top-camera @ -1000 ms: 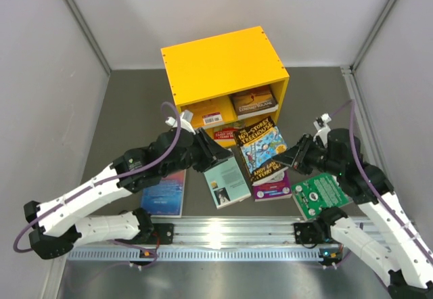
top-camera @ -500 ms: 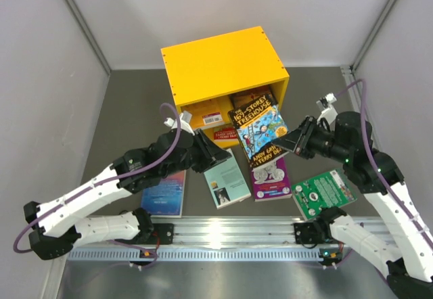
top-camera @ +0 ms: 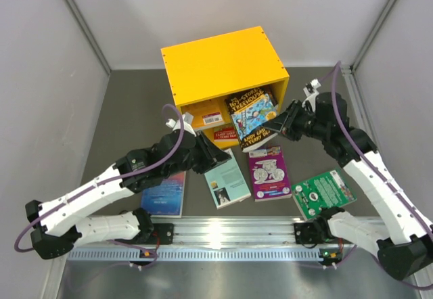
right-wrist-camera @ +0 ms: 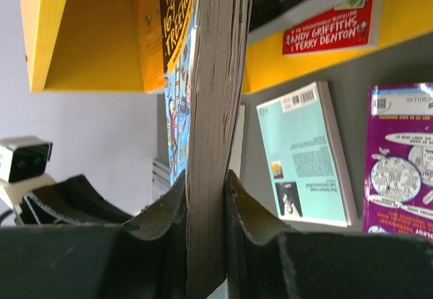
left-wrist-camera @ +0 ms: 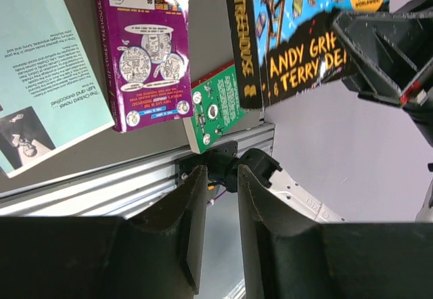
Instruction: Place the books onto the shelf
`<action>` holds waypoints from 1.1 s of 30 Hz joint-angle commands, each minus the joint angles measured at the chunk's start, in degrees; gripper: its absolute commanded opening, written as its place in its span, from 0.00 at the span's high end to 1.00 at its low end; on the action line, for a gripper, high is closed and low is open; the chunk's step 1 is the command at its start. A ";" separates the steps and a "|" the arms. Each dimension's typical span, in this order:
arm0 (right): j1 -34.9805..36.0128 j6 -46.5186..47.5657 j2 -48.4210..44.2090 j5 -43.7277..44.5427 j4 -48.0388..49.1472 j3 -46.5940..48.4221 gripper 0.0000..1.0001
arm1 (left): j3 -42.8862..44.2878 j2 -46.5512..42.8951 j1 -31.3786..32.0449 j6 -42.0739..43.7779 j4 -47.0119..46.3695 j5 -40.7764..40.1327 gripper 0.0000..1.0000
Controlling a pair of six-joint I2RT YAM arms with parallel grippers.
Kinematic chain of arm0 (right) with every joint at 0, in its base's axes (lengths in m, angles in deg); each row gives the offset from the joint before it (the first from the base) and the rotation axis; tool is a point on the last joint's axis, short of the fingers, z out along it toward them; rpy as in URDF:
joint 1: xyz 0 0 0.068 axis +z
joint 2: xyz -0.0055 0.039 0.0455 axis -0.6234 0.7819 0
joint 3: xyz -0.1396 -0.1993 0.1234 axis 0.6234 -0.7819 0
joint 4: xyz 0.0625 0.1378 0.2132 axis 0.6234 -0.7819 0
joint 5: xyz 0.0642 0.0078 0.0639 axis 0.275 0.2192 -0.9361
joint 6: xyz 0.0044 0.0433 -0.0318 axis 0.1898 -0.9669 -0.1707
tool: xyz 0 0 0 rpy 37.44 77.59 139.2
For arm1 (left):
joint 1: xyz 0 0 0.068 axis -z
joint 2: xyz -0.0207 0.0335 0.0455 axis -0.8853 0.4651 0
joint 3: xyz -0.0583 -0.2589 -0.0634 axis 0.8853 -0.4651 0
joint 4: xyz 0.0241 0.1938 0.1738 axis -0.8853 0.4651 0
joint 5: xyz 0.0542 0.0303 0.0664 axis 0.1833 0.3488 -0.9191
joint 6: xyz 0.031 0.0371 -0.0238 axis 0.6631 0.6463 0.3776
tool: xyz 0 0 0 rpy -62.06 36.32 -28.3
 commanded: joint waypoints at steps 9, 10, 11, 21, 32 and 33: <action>-4.89 -2.99 9.48 0.92 11.63 3.81 1.00 | 5.78 6.99 0.00 4.67 1.12 1.03 0.69; -5.15 -3.16 10.10 0.92 11.98 3.90 1.00 | 6.67 8.58 0.00 5.38 1.48 1.12 0.69; -5.50 -3.34 10.81 0.92 12.33 4.07 1.00 | 7.63 10.08 0.00 6.17 1.74 1.21 0.69; -9.90 -3.60 16.26 0.48 12.95 7.33 0.98 | 25.12 31.43 -2.71 20.23 8.51 -4.06 0.75; -13.59 -3.17 19.34 -3.39 12.69 9.26 0.10 | 29.70 40.76 -7.29 24.10 5.96 -6.35 0.82; -13.59 -3.17 18.99 -3.48 12.25 9.26 0.09 | 30.83 41.46 -7.29 24.19 5.96 -6.26 0.82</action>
